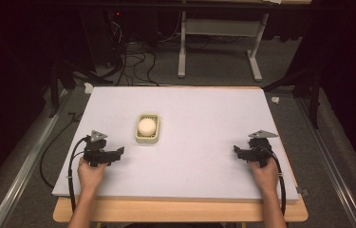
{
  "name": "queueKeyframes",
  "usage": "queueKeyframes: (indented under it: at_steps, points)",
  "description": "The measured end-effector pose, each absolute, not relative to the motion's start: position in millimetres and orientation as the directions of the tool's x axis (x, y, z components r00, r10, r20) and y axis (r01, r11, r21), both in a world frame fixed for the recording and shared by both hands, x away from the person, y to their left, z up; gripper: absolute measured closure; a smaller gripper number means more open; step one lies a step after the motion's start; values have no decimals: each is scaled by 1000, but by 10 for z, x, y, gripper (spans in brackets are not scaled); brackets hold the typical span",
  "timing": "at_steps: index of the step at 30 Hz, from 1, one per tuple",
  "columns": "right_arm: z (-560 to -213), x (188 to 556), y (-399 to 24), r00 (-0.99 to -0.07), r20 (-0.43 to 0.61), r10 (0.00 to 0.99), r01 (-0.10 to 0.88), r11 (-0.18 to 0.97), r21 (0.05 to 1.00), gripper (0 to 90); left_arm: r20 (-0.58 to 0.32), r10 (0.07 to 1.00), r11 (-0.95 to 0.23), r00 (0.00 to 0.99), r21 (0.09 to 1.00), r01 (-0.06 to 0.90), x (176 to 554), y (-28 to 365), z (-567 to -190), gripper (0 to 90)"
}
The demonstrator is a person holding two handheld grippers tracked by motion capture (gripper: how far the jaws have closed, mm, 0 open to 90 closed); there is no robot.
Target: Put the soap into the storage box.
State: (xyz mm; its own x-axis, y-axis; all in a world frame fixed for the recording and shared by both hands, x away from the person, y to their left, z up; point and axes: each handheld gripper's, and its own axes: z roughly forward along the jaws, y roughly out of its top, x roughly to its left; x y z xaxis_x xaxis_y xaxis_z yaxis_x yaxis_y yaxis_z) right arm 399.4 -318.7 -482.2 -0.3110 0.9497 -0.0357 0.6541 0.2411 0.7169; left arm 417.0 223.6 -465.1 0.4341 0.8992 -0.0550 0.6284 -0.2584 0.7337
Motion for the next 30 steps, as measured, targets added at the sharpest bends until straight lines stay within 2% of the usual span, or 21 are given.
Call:
queueKeyframes:
  at_steps: [30]
  points:
    - [-4822, 3993, -3185, -311, -37, 950, 653, 242, 718, 223, -22, 907, -279, 420, 716, 640, 4282, 2156, -4805, 200]
